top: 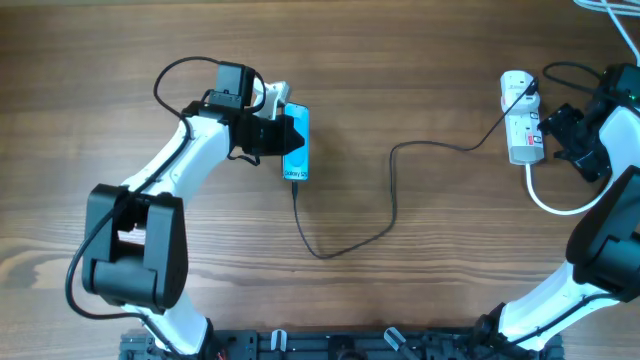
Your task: Plug charger to phone and switch on socket
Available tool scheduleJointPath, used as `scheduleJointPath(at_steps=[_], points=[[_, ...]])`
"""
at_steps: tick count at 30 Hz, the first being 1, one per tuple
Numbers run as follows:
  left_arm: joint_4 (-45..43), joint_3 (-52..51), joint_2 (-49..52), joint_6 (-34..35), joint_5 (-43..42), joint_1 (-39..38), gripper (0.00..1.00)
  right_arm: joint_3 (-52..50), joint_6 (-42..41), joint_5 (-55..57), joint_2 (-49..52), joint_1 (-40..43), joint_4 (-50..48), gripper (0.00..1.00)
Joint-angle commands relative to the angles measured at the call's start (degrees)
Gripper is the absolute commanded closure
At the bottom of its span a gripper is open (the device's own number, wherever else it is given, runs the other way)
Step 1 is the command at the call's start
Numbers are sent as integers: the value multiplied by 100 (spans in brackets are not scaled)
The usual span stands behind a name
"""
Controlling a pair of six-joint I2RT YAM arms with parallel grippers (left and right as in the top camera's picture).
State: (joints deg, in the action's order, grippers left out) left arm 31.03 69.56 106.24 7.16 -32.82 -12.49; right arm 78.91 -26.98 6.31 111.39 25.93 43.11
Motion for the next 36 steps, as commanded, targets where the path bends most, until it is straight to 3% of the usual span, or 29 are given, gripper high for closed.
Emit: scheduleJointPath(at_steps=[1,8,13,16,18,22,29,32,36], points=[[-103,-35,376,-68,-4,-15,96,24,0,-188,85,20,251,0],[-302,-35,610,717,949,-17,96,24,2,-186,85,20,951,0],[-302,-35,619,748,1410,-15,96,9,-24,-192,55,20,1364,0],[-302,-35,629,748,1410,-22,88,9,-101,-190,-33,20,1403,0],[-302,-35,634,748,1410,-22,89,9,-177,-197,-127,20,1456,0],[-317,-35,728,876,1482,-52,93,9,-188,-221,-984,20,1486,0],[-345,-35,758,876,1563,-168,77,9,162,-793,-3119,17,1663,0],[-363,-35,758,876,1733,-282,76,9,754,-1438,-3812,17,1657,0],[-380,-35,758,874,1801,-393,77,9,765,-1366,-4105,17,1735,0]])
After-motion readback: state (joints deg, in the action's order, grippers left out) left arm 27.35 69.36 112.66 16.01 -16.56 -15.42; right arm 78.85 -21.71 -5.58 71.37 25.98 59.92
